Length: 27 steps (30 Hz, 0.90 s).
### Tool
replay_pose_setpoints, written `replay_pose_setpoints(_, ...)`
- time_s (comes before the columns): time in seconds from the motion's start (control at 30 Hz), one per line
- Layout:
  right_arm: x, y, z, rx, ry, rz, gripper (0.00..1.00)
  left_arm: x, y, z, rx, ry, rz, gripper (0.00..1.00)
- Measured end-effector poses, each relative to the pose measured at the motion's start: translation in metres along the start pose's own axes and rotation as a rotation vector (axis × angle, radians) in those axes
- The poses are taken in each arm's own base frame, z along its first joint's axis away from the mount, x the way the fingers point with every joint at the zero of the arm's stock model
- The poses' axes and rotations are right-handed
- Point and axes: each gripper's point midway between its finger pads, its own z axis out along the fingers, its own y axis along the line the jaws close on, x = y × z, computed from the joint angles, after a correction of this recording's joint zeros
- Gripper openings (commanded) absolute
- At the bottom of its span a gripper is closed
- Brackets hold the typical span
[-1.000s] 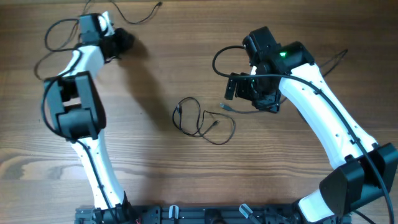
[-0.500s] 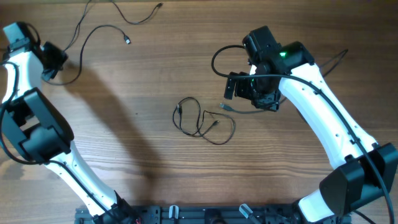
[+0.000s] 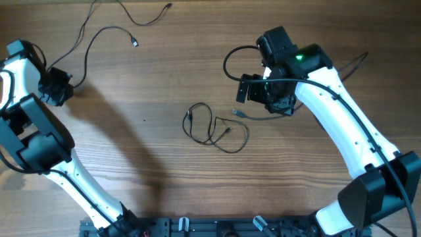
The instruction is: Untangle cables
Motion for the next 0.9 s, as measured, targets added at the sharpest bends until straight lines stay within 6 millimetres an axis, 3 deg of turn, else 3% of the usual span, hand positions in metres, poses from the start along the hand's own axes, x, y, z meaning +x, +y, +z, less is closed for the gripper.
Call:
replay_pose_setpoints(0.3,-0.003,0.002,0.0,-0.008,-0.011,-0.002,1.0,-0.014,-0.016,0.015,0.112,-0.083,-0.024,0.04)
replay_pose_setpoints(0.4,-0.002,0.002,0.0,-0.007,-0.01,-0.002,1.0,-0.031,-0.029,0.017,0.172,-0.16,-0.01,0.04)
replay_pose_setpoints(0.57,0.007,-0.001,0.0,-0.001,0.032,0.005,1.0,-0.084,-0.067,0.026,0.314,-0.383,0.13,0.04)
replay_pose_setpoints(0.7,0.016,-0.005,-0.001,0.015,0.069,0.013,1.0,-0.121,-0.081,0.027,0.342,-0.581,0.226,0.05)
replay_pose_setpoints(0.77,0.016,-0.006,-0.001,0.017,0.071,0.018,1.0,-0.131,-0.076,0.024,0.342,-0.599,0.229,0.09)
replay_pose_setpoints(0.83,0.015,-0.004,0.0,0.01,0.065,0.019,1.0,-0.148,-0.058,0.019,0.325,-0.598,0.203,0.15)
replay_pose_setpoints(0.87,0.012,-0.003,0.0,0.003,0.056,0.018,1.0,-0.154,-0.051,0.015,0.328,-0.594,0.193,0.4)
replay_pose_setpoints(0.9,0.012,-0.002,0.0,0.001,0.053,0.017,1.0,-0.162,-0.046,0.007,0.344,-0.588,0.183,0.55)
